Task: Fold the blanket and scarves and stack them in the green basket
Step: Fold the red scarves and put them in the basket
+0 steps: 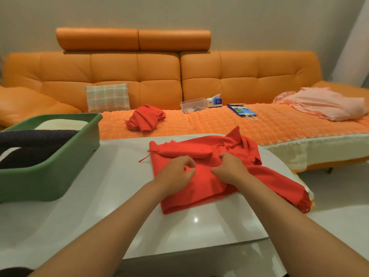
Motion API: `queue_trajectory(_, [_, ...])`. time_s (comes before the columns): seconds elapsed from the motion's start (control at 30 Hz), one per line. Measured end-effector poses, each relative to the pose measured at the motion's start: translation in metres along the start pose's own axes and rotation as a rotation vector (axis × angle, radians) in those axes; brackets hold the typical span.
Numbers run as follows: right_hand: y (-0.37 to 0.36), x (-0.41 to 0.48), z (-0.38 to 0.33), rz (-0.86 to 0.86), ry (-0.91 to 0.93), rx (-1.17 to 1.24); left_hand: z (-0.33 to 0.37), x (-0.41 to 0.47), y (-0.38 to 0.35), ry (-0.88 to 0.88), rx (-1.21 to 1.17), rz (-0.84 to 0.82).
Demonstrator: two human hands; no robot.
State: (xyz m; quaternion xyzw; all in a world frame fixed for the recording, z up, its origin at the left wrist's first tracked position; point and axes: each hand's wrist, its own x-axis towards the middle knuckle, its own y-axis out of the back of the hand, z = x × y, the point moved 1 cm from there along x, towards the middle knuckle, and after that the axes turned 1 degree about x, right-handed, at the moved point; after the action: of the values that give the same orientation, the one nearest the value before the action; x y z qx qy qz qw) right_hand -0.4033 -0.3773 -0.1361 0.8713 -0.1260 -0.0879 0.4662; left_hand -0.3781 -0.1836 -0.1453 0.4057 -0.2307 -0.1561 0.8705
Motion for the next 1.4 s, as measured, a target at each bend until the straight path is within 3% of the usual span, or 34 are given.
queue_trajectory(0.07, [0.0, 0.002, -0.001, 0.049, 0.02, -0.013, -0.01, -0.017, -0.001, -0.085, 0.241, -0.161])
queue_trajectory(0.13, [0.004, 0.004, -0.003, 0.08, 0.011, 0.056, -0.021, -0.033, -0.003, -0.026, 0.421, -0.347])
queue_trajectory(0.2, [0.008, 0.0, -0.005, 0.048, 0.016, 0.068, -0.031, -0.045, 0.0, 0.025, 0.468, -0.444])
queue_trajectory(0.3, [0.005, -0.008, -0.007, -0.079, 0.036, 0.024, -0.04, -0.053, 0.023, 0.046, 0.428, -0.451])
queue_trajectory(0.43, [-0.007, -0.022, -0.025, -0.269, 0.141, -0.108, -0.047, -0.052, 0.061, 0.2, 0.448, -0.369])
queue_trajectory(0.6, [-0.021, -0.035, -0.064, -0.427, 0.215, -0.162, -0.073, -0.058, 0.085, 0.311, 0.765, -0.279])
queue_trajectory(0.73, [-0.037, -0.026, -0.096, -0.267, 0.295, -0.286, -0.094, -0.059, 0.087, 0.288, 0.917, -0.259])
queue_trajectory(0.93, [-0.083, -0.007, -0.14, -0.065, 0.507, -0.433, -0.108, -0.041, 0.085, 0.236, 0.776, -0.045])
queue_trajectory(1.07, [-0.113, 0.008, -0.16, 0.102, 0.712, -0.67, -0.122, -0.022, 0.095, 0.223, 0.569, 0.235])
queue_trajectory(1.13, [-0.118, 0.016, -0.165, 0.151, 0.796, -0.676, -0.133, -0.015, 0.098, 0.201, 0.478, 0.399])
queue_trajectory(1.17, [-0.118, 0.021, -0.165, 0.181, 0.762, -0.621, -0.14, -0.013, 0.098, 0.177, 0.458, 0.456])
queue_trajectory(1.23, [-0.11, 0.032, -0.165, 0.193, 0.523, -0.418, -0.153, -0.01, 0.096, 0.122, 0.459, 0.48])
queue_trajectory(1.33, [-0.095, 0.051, -0.15, 0.085, 0.108, -0.264, -0.169, -0.005, 0.089, 0.111, 0.427, 0.343])
queue_trajectory(1.4, [-0.092, 0.054, -0.138, 0.008, 0.012, -0.318, -0.176, -0.003, 0.085, 0.196, 0.427, 0.194])
